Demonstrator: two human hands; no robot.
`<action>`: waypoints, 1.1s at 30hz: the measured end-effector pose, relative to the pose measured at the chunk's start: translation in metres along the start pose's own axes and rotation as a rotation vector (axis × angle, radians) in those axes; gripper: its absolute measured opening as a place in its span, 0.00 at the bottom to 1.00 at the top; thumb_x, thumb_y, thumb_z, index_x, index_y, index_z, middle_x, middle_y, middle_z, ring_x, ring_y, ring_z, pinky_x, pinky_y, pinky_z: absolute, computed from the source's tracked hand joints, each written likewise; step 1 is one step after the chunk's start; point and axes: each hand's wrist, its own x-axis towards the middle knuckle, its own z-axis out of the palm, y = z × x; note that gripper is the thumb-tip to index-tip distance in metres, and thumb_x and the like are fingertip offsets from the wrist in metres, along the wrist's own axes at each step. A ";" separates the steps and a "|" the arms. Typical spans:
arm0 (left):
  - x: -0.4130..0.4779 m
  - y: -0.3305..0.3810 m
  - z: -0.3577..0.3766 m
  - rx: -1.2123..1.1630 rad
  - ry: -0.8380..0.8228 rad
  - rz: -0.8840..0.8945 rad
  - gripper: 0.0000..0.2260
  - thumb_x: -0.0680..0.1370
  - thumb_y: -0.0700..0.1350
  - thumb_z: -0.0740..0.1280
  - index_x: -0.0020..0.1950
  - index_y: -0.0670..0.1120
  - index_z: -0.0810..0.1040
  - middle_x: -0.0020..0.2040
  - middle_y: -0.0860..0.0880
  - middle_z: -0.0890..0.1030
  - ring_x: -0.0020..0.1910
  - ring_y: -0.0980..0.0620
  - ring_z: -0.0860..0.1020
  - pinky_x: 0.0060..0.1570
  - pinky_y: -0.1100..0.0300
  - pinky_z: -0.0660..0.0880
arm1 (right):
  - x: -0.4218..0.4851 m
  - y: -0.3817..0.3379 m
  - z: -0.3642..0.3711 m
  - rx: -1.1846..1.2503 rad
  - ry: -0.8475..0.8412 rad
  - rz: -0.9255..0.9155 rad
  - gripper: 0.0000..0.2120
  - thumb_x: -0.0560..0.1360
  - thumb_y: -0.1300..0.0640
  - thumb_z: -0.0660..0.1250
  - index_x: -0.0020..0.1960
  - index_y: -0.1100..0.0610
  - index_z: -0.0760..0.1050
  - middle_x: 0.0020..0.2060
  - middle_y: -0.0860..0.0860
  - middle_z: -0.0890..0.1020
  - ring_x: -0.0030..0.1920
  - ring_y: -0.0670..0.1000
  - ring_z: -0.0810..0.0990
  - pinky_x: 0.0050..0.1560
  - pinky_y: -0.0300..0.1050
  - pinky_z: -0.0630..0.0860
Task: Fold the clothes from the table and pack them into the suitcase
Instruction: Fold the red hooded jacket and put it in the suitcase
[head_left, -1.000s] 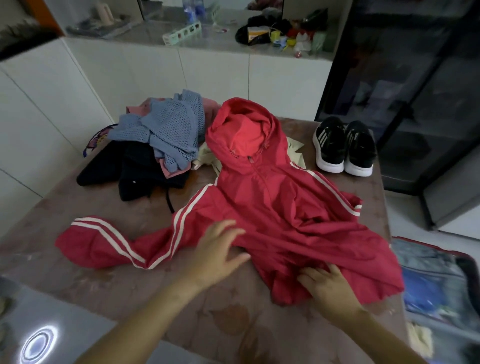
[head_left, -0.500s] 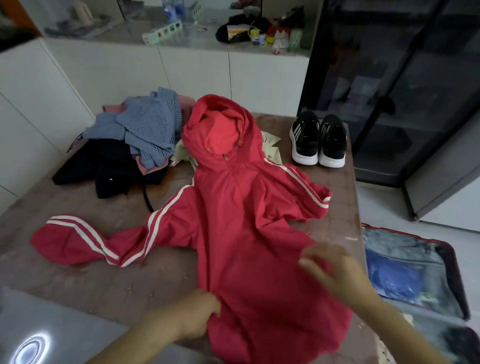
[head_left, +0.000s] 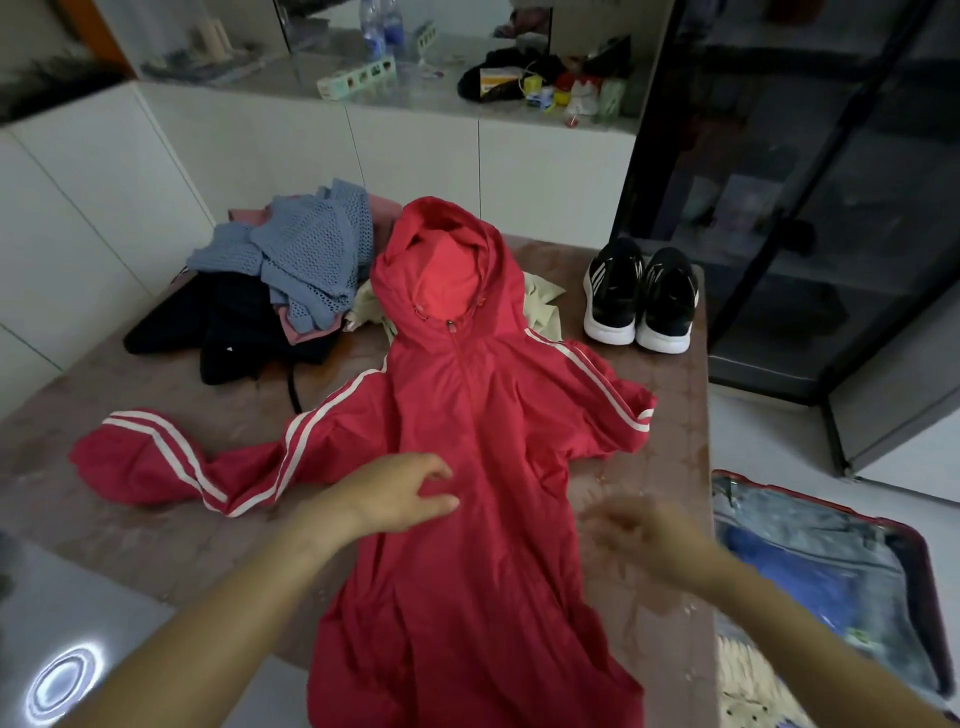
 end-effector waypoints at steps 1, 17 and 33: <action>0.006 -0.003 -0.005 0.018 0.031 0.000 0.21 0.76 0.55 0.67 0.66 0.48 0.73 0.62 0.51 0.77 0.61 0.53 0.75 0.63 0.60 0.69 | 0.011 0.010 -0.015 -0.091 0.161 0.062 0.06 0.77 0.52 0.66 0.52 0.47 0.80 0.37 0.40 0.80 0.35 0.39 0.76 0.38 0.38 0.70; 0.173 0.025 -0.066 0.417 0.068 0.210 0.33 0.77 0.56 0.65 0.77 0.51 0.54 0.77 0.46 0.56 0.75 0.44 0.57 0.72 0.48 0.60 | 0.101 0.061 -0.098 -0.302 0.336 0.002 0.14 0.72 0.52 0.65 0.53 0.57 0.82 0.60 0.52 0.79 0.63 0.58 0.75 0.62 0.53 0.71; 0.273 0.024 -0.079 0.630 -0.090 0.075 0.24 0.73 0.65 0.65 0.59 0.49 0.76 0.60 0.49 0.79 0.61 0.47 0.75 0.63 0.51 0.64 | 0.111 0.038 -0.159 -0.060 0.506 0.230 0.06 0.70 0.50 0.73 0.39 0.49 0.76 0.28 0.41 0.79 0.33 0.40 0.77 0.36 0.33 0.68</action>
